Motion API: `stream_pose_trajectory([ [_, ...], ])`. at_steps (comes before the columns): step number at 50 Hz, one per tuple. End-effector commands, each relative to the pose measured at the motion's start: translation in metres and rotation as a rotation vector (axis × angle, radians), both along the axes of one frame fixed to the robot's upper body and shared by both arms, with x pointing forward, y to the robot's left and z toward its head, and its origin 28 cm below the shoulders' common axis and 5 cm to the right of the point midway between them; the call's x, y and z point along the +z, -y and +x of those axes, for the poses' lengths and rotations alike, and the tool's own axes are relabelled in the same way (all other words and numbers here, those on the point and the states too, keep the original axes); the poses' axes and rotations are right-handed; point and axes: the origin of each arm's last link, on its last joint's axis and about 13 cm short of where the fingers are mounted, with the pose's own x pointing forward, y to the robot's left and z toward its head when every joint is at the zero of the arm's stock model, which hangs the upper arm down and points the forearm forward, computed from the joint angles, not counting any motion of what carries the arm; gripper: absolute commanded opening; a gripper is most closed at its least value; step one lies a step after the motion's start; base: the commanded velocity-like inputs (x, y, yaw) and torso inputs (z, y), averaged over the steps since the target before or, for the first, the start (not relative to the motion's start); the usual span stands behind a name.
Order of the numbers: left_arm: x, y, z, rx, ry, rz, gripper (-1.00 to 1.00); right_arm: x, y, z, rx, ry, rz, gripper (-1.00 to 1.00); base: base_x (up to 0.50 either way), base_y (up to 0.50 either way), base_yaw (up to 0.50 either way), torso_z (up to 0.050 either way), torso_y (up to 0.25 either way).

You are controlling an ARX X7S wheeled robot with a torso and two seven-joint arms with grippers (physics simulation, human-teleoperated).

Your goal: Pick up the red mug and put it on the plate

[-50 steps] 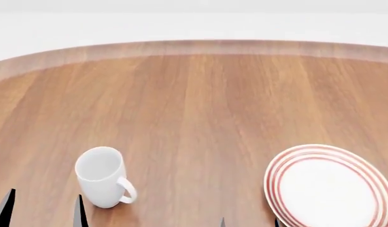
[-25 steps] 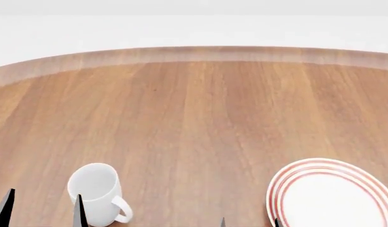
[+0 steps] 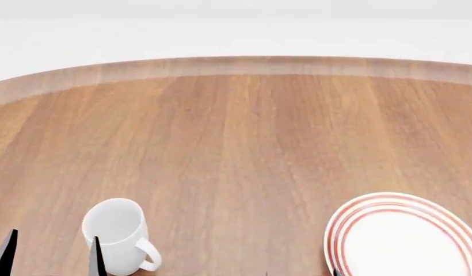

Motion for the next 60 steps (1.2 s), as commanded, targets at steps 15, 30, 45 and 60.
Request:
stream_pose_trajectory([
  [15, 0.000, 0.000, 0.000, -0.007, -0.002, -0.006, 1.00, 0.013, 0.006, -0.067, 0.097, 0.032, -0.043, 1.00, 0.00, 0.00, 0.00, 0.000, 0.000],
  [30, 0.000, 0.000, 0.000, -0.008, -0.003, -0.005, 1.00, 0.007, 0.009, -0.102, 0.126, 0.059, -0.020, 1.00, 0.00, 0.00, 0.00, 0.000, 0.000],
  [45, 0.000, 0.000, 0.000, -0.009, -0.001, -0.006, 1.00, 0.001, 0.014, -0.124, 0.150, 0.086, -0.036, 1.00, 0.00, 0.00, 0.00, 0.000, 0.000],
  [60, 0.000, 0.000, 0.000, -0.009, -0.005, -0.007, 1.00, -0.018, 0.019, -0.137, 0.150, 0.073, -0.048, 1.00, 0.00, 0.00, 0.00, 0.000, 0.000],
])
